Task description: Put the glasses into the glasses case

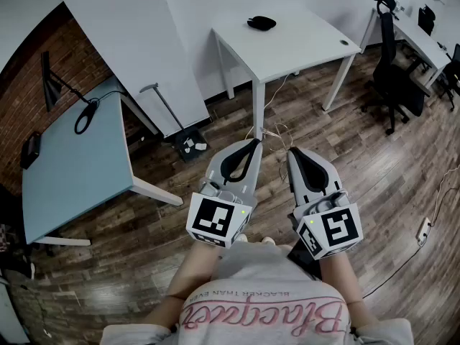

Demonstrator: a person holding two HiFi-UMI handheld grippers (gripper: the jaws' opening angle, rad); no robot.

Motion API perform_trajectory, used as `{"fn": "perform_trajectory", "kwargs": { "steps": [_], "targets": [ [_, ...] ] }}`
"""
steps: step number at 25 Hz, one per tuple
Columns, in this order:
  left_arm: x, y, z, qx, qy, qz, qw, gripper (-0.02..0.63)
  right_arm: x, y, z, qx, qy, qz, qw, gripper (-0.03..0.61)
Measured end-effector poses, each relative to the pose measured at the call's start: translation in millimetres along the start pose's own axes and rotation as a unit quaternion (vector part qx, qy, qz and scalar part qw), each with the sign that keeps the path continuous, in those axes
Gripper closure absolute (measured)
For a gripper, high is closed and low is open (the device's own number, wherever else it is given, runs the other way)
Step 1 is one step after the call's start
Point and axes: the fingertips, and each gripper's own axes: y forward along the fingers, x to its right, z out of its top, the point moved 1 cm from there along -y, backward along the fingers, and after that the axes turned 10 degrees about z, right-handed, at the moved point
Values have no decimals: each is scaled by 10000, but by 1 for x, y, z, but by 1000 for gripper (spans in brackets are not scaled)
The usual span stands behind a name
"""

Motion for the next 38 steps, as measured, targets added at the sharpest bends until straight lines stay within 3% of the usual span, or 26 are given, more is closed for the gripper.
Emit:
{"fn": "perform_trajectory", "kwargs": {
  "steps": [10, 18, 38],
  "targets": [
    [17, -3, -9, -60, -31, 208, 9998, 612, 11, -17, -11, -27, 121, 120, 9999, 566],
    [13, 13, -20, -167, -52, 164, 9997, 612, 29, -11, -24, -30, 312, -28, 9995, 566],
    [-97, 174, -29, -24, -281, -170, 9995, 612, 125, 152, -24, -247, 256, -161, 9992, 566]
  ]
}}
